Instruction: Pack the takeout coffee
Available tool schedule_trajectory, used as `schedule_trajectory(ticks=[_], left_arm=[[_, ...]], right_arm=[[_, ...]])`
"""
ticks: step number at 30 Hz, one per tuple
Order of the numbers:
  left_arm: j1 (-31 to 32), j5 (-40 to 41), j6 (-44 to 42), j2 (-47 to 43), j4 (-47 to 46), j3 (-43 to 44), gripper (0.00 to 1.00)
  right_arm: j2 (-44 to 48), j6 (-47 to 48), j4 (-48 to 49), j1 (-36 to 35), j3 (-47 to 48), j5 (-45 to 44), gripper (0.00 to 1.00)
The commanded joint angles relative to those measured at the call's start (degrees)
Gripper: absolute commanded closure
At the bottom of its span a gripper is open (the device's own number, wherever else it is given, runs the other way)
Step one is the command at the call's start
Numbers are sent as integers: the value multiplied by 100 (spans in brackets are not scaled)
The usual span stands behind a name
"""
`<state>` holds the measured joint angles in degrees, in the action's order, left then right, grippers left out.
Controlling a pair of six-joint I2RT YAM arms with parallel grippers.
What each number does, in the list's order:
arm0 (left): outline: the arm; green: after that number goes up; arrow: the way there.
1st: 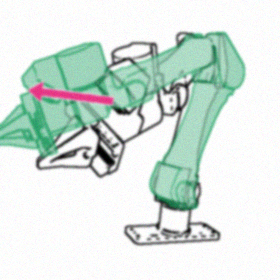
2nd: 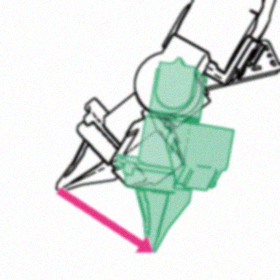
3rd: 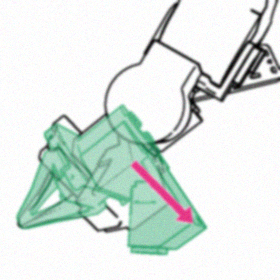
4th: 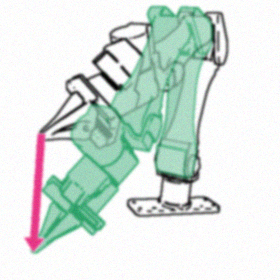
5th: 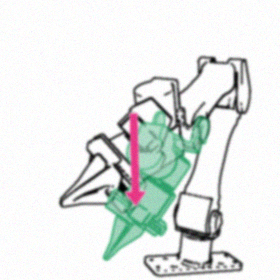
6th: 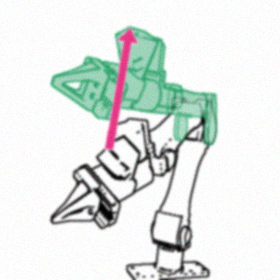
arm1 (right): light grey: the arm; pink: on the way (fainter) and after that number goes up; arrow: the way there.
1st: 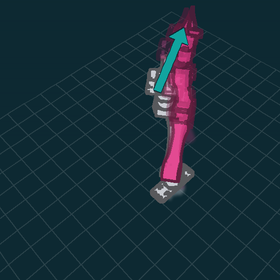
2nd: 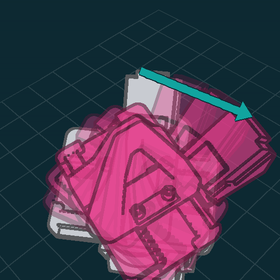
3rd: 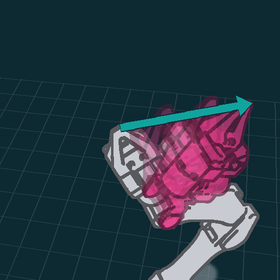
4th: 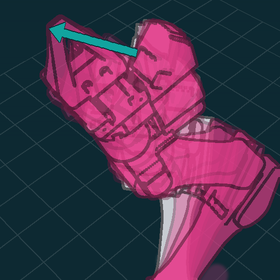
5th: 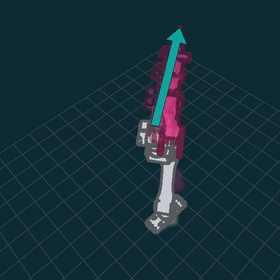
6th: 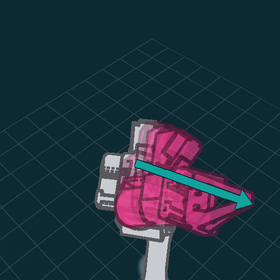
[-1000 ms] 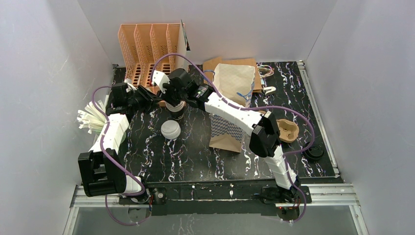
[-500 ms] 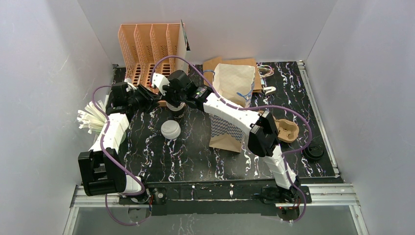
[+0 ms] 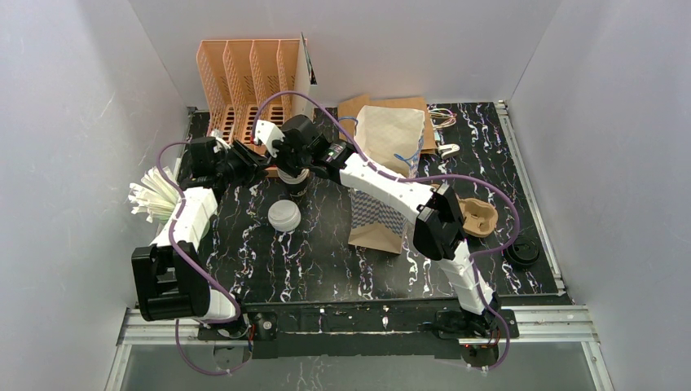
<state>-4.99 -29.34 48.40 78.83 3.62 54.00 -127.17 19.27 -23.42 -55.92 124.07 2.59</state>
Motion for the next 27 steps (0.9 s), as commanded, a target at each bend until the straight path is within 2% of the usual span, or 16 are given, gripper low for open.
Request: schedule_trajectory(ticks=[1,27], left_arm=[[58,34,-138,98,-6,-133,58],[420,787,-524,84,430,31,58]], right_arm=[[360,-80,133,-7,291,128,99],[929,-68,288,-7,405,-225,99]])
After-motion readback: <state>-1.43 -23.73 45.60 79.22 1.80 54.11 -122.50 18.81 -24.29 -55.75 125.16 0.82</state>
